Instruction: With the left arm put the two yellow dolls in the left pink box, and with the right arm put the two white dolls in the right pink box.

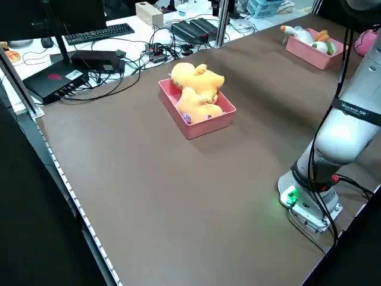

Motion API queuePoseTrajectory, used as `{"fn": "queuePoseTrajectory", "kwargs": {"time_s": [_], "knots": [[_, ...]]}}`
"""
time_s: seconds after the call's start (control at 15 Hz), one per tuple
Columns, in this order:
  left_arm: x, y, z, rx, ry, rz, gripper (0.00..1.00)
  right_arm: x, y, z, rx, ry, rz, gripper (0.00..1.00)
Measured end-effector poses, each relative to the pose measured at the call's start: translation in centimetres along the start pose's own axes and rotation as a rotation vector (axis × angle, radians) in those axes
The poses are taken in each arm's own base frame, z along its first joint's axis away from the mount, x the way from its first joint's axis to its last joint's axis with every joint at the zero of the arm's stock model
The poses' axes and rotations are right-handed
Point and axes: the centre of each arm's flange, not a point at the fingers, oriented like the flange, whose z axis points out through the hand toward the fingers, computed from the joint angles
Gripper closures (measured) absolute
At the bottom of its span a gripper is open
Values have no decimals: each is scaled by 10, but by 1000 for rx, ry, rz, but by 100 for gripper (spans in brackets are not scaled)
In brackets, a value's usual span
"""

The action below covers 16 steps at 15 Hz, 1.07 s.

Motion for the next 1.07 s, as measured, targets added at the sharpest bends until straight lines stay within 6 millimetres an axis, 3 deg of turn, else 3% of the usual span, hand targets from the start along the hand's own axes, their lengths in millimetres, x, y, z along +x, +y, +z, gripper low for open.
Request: {"fn": "queuePoseTrajectory", "kwargs": {"time_s": [0.33,0.8,1.07], "knots": [[-10,2,-1,8,11,11,0,0,0,0,0,0,0,1],[-40,-9,14,-30,38,8,0,0,0,0,0,0,0,1],[-44,-8,14,-31,39,12,0,0,0,0,0,0,0,1]]}}
